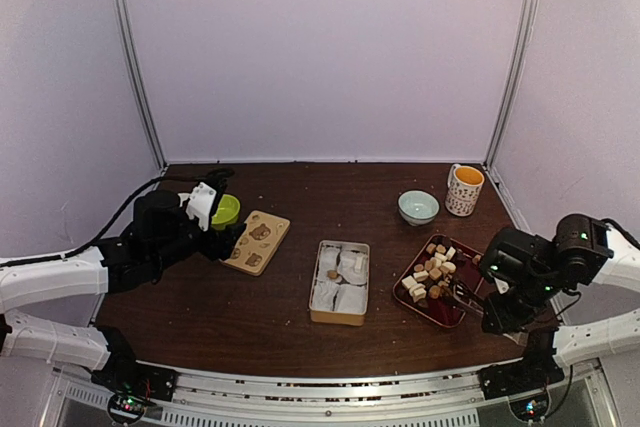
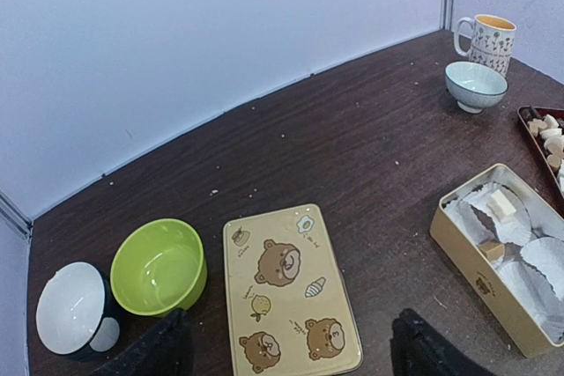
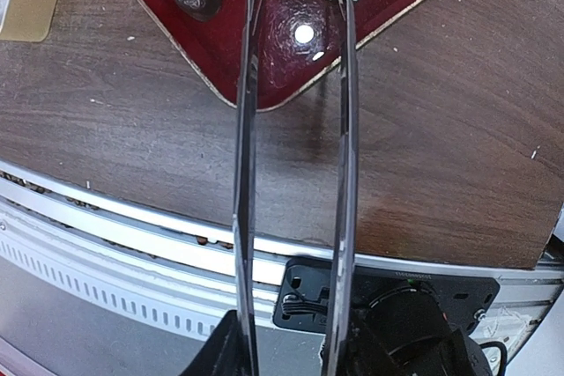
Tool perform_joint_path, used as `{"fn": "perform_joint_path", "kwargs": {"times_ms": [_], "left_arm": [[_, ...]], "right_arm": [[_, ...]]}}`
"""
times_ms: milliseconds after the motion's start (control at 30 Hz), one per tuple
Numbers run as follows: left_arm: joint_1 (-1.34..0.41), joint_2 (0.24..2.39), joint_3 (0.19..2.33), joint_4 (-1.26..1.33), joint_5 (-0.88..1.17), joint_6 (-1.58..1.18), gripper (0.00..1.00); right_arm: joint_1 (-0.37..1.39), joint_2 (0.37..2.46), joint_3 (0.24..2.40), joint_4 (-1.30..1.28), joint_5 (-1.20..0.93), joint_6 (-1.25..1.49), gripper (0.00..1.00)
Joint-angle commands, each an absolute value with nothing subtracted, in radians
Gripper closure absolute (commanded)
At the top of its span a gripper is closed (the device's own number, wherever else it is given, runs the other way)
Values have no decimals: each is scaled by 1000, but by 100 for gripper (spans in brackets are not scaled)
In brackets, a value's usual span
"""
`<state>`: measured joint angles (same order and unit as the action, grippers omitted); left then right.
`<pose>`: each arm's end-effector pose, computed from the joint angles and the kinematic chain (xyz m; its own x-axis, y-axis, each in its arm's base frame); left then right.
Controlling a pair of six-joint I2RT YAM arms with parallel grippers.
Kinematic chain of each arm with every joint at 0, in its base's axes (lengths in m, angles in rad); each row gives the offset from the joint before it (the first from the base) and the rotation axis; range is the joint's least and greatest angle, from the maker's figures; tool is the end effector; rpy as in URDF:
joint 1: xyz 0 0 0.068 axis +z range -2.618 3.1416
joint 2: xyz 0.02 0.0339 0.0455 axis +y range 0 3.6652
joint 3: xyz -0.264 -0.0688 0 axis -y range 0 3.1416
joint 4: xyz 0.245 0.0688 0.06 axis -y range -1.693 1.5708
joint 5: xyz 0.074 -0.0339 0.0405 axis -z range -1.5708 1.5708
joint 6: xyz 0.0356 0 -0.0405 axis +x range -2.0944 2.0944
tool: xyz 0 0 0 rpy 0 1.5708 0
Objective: Pack the chocolate
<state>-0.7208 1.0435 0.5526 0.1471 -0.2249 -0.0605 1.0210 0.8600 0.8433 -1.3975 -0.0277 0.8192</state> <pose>0.1809 -0.1484 0.2424 -0.2821 0.1694 -0.9443 0.4694 0.8828 0.0181 0.0571 0.0950 0.2612 -0.9768 -0.1961 -0.0865 -0.2064 0.9694 0.1326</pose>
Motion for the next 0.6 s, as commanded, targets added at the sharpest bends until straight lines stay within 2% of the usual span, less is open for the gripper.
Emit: {"fn": "perform_joint_path", "kwargs": {"times_ms": [0,367,567], "left_arm": [[-719,1037,584,158,-222,-51,21],[-718,1043,588,156,-223,-52,21],[-718,1047,587,156,-228,-48,21]], "right_arm": [[1024,895,848,-1363,13,813,68],[1023,944,855,-1378,43,790,72],[1025,936,949,-1417,82,774,75]]}}
